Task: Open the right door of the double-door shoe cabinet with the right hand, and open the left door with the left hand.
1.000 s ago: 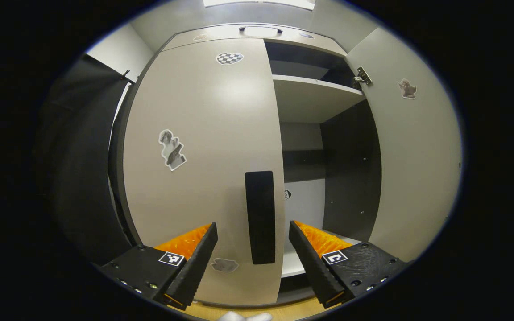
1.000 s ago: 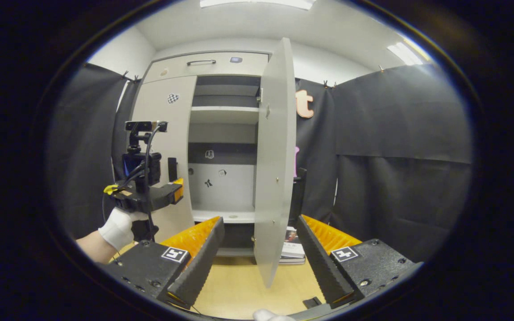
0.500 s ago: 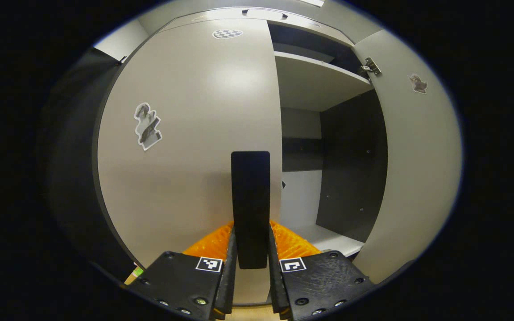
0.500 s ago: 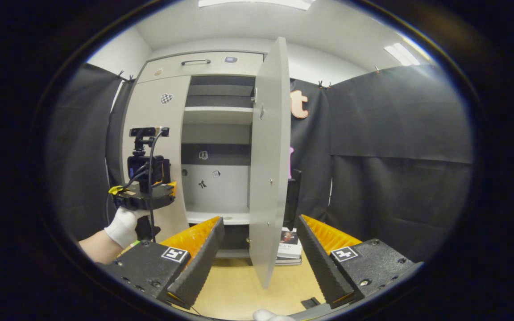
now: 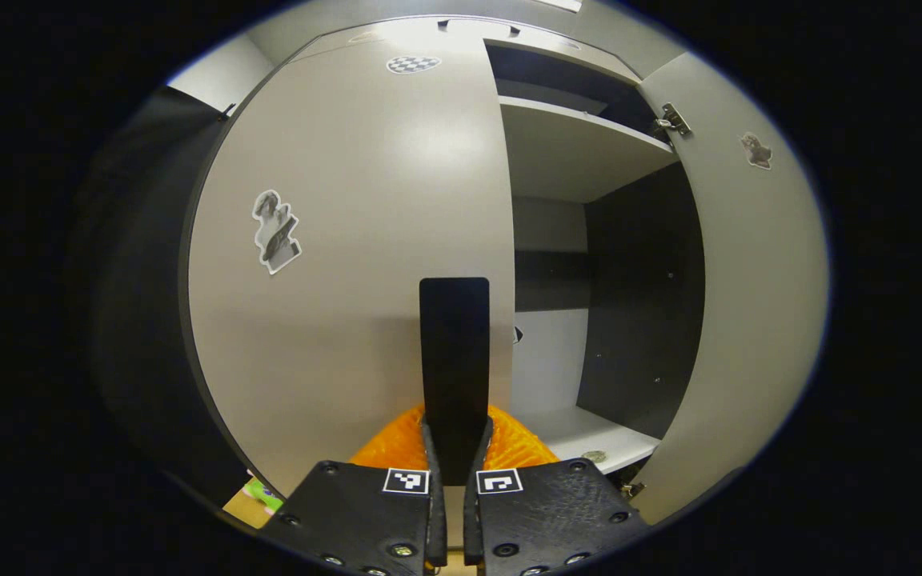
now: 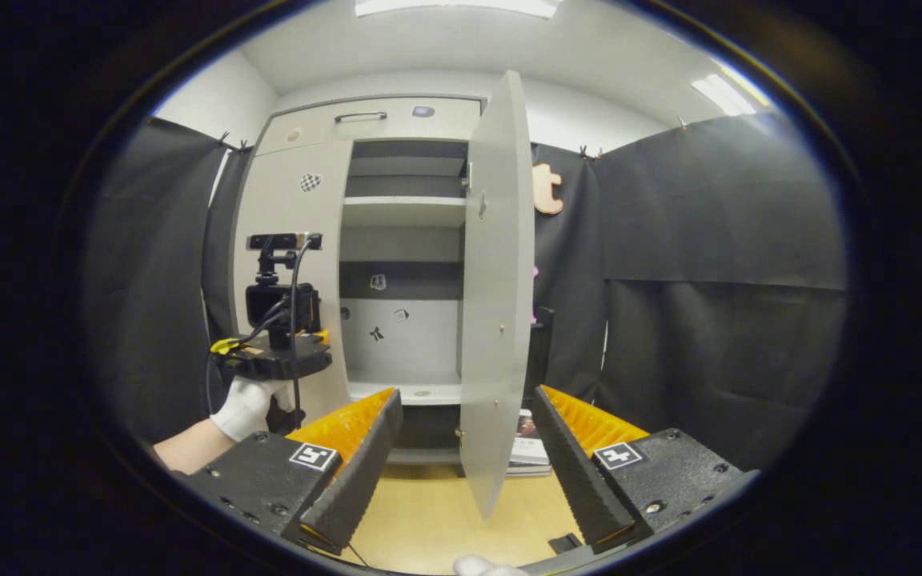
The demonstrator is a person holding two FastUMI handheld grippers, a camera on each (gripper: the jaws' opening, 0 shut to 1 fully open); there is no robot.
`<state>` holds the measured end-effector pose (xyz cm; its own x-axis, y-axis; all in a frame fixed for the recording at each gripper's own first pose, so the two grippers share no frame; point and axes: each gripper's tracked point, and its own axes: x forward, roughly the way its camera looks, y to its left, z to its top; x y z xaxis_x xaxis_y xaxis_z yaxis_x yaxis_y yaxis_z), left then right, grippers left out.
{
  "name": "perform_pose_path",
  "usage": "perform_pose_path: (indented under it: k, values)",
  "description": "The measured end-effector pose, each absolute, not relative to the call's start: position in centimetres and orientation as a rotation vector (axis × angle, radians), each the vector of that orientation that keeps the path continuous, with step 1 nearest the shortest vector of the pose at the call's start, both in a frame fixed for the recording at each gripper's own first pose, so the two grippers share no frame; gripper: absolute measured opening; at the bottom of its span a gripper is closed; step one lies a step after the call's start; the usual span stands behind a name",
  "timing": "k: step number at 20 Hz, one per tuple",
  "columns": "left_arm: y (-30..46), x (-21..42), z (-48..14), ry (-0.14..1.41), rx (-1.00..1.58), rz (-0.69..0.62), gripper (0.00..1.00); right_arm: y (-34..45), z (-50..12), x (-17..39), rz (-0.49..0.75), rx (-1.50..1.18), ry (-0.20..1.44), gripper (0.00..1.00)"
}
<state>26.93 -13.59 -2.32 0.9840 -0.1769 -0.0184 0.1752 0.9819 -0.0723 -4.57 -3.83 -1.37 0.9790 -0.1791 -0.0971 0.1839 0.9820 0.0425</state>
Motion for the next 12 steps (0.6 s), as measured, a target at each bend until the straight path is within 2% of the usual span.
perform_pose_path:
  k: [12]
  values:
    - [-12.6,22.7,-2.0,0.035,-0.059,-0.248,0.07,-2.4,-1.0,-6.4,-0.128,0.077,0.071,1.0]
